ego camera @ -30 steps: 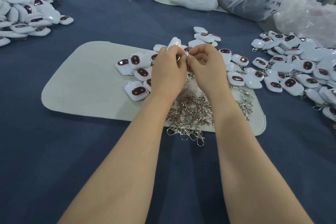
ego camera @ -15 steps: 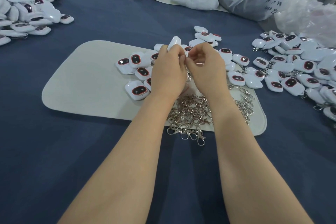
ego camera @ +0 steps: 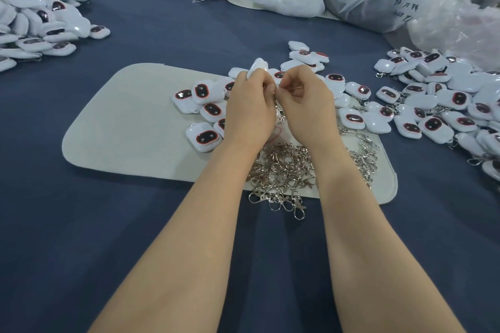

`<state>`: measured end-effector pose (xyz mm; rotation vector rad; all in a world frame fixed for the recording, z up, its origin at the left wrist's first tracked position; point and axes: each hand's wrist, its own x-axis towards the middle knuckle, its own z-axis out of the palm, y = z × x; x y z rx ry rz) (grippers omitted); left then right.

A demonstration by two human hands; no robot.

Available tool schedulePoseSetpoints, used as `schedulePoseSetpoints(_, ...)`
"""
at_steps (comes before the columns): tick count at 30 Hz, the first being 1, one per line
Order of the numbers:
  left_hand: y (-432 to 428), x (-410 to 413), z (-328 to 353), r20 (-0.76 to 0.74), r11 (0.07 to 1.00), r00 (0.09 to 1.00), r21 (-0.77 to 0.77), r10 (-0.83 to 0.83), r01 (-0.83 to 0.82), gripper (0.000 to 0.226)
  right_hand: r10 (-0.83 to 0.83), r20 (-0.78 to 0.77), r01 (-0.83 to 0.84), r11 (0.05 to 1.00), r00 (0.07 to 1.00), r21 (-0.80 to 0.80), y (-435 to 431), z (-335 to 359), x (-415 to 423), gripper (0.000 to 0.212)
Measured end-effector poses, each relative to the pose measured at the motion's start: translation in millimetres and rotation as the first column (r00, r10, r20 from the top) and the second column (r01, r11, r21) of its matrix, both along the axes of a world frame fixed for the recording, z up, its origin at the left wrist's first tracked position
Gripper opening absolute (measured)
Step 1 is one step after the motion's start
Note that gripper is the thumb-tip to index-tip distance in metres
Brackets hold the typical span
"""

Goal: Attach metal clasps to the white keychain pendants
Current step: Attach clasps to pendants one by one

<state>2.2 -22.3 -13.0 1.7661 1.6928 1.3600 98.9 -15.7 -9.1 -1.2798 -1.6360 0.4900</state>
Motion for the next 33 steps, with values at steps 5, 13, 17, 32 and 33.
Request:
schedulePoseSetpoints(5,2,0,-2,0.021,1.000,1.000,-0.001,-0.007,0.007,0.013,-0.007,-0.011,0.007,1.000,1.000,-0.009,-1,1,0,0.020)
schedulePoseSetpoints(13,-3,-2,5,0.222,0.993,0.968,0.012,-0.116,0.116,0.023,-0.224,-0.090,0.222,0.975,0.971,-0.029,1,-1,8,0.012)
schedulePoseSetpoints(17,-7,-1,10,0.362,0.981,0.920,-0.058,-0.150,0.183,0.037,-0.280,-0.096,0.278,0.960,0.955,-0.036,2,-3,10,0.011)
schedulePoseSetpoints(32,-3,-2,6,0.306,0.981,0.943,-0.096,-0.130,0.166,0.014,-0.267,-0.041,0.268,0.963,0.963,0.011,2,-3,6,0.006)
schedulePoseSetpoints(33,-3,-2,5,0.307,0.981,0.943,-0.097,-0.129,0.166,0.014,-0.266,-0.040,0.267,0.964,0.963,0.010,2,-3,6,0.005)
